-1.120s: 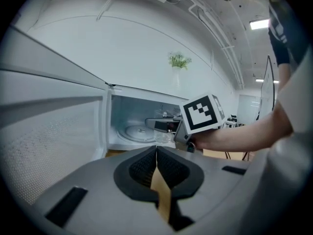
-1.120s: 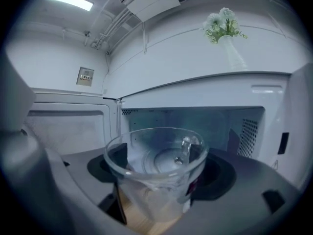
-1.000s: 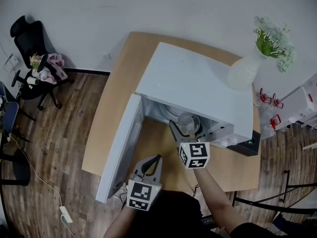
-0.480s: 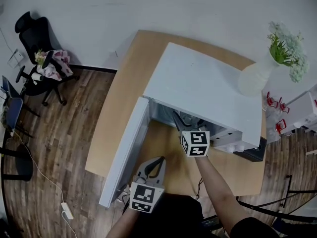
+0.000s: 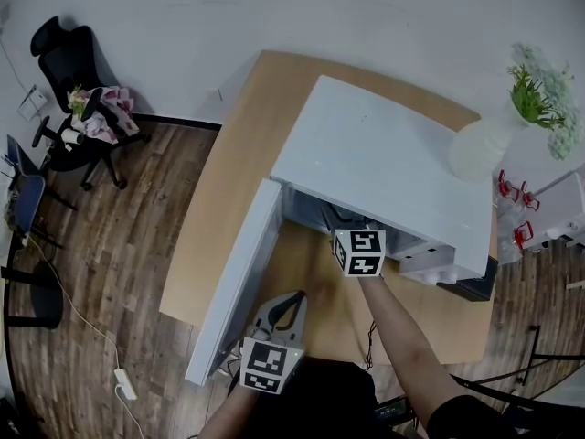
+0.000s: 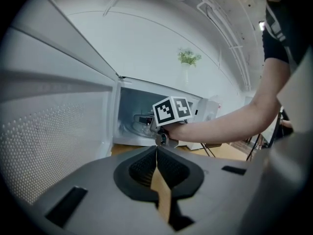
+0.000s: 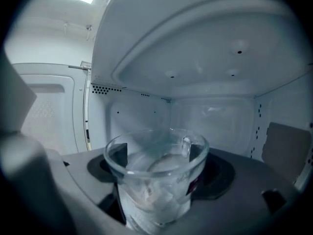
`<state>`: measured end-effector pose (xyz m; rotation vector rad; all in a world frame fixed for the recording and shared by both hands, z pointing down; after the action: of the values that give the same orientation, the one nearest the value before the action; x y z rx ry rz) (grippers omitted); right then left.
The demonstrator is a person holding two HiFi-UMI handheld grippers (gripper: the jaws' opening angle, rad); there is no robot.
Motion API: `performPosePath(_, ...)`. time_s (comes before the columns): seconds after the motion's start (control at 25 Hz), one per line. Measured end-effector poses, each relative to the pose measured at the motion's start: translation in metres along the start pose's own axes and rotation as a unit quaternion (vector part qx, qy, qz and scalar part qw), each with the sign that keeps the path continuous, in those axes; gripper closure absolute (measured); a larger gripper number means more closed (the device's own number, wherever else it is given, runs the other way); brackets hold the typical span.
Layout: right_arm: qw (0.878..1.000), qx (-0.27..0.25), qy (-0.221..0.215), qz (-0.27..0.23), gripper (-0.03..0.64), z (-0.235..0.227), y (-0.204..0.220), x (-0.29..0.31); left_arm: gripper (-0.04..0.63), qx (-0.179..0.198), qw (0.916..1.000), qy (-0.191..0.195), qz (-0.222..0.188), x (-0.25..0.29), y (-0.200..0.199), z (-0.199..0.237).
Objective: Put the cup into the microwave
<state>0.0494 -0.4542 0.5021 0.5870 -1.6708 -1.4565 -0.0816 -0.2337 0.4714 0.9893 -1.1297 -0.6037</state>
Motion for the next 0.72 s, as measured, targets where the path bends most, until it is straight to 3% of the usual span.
performPosePath(0.28,0.998,0.055,-0.002,-0.006,0.210,-0.009,0.003,0.001,0.591,-0.001,1.0000,-0.001,0.005,-0.001,0.004,0.001)
performPosePath(0.72,0.999,0.027,0.002,0.019,0.210,-0.007,0.010,-0.001,0.591,0.001,0.9999,0.002,0.015,-0.004,0.011,0.000)
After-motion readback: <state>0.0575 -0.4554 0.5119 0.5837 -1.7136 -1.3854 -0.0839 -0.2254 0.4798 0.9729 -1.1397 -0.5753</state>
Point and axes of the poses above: the fingertips, and each gripper's own axes: x forward along the fingers, z to its left, y out of its underside, the point moved 7 cm from there along -x, backward along the fingers, and after that the axes turned 11 degrees about -y, right-handed, at the moved point
